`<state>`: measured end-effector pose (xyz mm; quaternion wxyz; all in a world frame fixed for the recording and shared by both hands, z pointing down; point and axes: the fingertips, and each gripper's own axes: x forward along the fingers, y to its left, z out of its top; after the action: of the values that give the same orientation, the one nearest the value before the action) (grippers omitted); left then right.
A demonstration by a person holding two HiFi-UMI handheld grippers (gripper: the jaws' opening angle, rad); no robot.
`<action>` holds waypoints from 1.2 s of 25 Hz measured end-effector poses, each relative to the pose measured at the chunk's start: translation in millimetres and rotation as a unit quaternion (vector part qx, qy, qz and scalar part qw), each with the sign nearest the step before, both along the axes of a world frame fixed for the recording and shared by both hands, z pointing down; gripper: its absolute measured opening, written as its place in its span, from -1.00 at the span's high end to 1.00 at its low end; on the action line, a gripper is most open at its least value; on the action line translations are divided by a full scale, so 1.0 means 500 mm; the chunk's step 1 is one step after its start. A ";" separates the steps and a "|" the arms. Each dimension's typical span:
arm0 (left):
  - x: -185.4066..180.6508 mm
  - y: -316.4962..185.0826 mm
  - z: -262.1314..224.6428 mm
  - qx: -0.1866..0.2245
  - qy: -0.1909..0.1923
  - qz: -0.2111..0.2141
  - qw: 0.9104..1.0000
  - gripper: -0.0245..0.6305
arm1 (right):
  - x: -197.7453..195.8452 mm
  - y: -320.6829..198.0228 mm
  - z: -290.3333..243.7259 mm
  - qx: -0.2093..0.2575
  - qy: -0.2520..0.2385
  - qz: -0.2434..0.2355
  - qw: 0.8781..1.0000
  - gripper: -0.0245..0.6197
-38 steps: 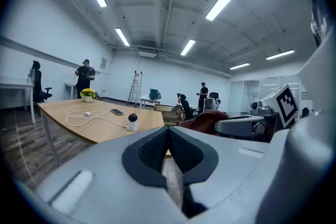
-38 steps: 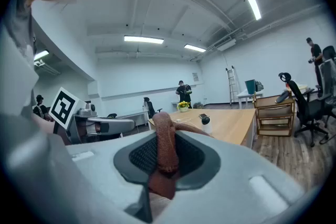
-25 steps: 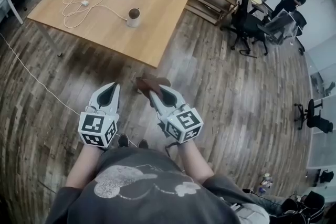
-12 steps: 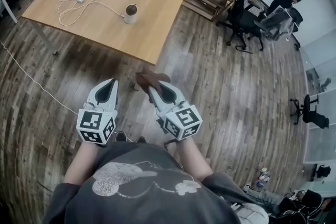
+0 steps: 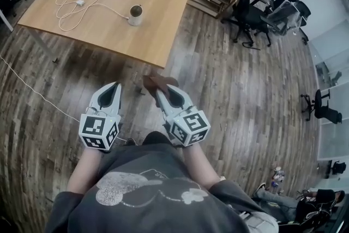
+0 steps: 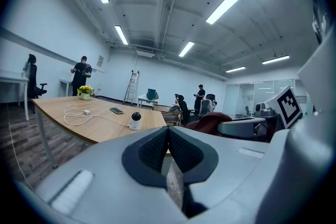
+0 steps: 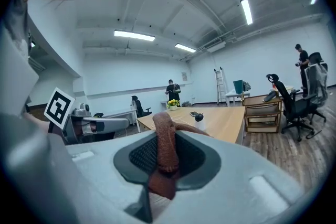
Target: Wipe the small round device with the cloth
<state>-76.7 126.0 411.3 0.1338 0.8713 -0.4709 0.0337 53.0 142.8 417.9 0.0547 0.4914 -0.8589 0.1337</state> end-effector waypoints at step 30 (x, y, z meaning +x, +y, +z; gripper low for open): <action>0.020 -0.392 0.069 -0.045 -0.027 -0.075 0.996 0.87 | 0.055 -0.467 0.053 -0.038 -0.017 -0.049 0.998 0.74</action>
<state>-66.5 -70.0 445.9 0.1623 0.8254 -0.5363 0.0686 80.3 -90.6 444.7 0.0653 0.4443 -0.8769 0.1713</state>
